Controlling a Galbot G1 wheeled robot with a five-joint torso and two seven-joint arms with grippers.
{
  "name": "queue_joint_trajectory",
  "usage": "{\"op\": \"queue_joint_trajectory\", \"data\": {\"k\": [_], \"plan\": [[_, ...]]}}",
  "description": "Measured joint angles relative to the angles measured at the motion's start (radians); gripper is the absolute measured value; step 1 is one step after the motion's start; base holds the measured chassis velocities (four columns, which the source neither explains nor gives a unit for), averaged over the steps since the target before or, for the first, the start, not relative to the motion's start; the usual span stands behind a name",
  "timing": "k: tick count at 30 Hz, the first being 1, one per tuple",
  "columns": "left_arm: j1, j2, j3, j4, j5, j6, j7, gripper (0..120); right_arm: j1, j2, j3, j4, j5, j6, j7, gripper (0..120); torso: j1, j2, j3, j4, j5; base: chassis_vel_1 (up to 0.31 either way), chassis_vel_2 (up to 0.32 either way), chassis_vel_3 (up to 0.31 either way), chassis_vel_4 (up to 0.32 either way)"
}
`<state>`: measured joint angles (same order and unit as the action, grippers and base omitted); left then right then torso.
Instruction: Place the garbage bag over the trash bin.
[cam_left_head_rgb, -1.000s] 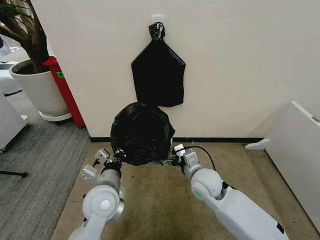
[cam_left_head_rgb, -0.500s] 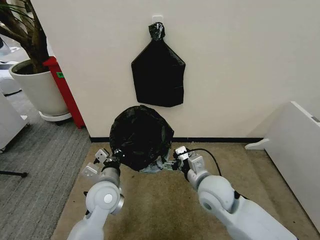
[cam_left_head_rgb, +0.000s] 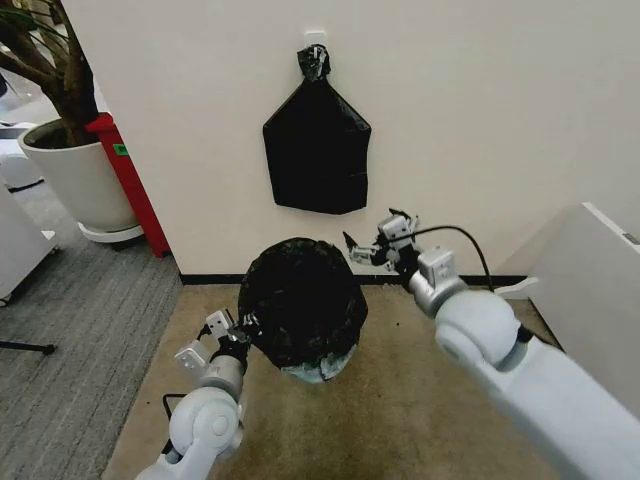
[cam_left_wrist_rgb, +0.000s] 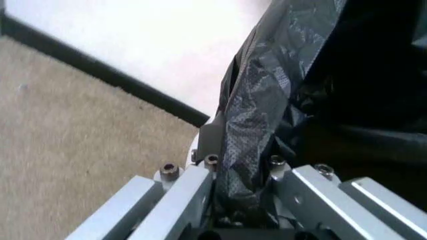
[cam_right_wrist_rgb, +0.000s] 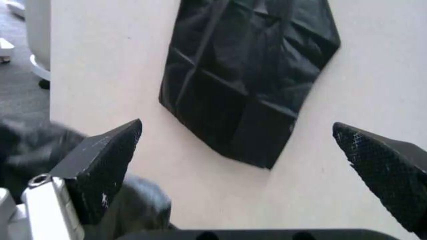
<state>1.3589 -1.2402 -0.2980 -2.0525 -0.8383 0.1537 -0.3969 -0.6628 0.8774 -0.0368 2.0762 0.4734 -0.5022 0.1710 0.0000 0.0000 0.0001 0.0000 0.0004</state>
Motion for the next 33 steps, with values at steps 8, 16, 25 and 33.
{"op": "queue_joint_trajectory", "data": {"k": [8,16,25,33], "plan": [[0.002,0.047,0.014,0.016,0.113,0.013,0.111,1,0.273,-0.020,-0.154,-0.196,0.026,0.009,-0.175,100,0.000,0.000,0.000,-0.0002,-0.0002,0.000,0.000,0.000,0.000],[-0.007,0.067,0.030,0.053,0.145,-0.024,0.141,1,0.703,-0.006,-0.614,-0.472,-0.035,0.027,-0.475,100,0.000,0.000,0.000,0.0002,0.0001,0.000,0.000,0.000,0.000],[-0.013,0.068,0.032,0.079,0.146,-0.034,0.125,1,1.029,0.103,-1.006,-0.674,0.033,0.071,-0.629,100,0.000,0.000,0.000,0.0002,-0.0002,0.000,0.000,0.000,0.000],[-0.016,0.068,0.032,0.096,0.151,-0.045,0.122,1,1.141,0.178,-1.157,-0.854,0.041,0.273,-0.841,100,0.000,0.000,0.000,-0.0002,-0.0005,0.000,0.000,0.000,0.000]]}}
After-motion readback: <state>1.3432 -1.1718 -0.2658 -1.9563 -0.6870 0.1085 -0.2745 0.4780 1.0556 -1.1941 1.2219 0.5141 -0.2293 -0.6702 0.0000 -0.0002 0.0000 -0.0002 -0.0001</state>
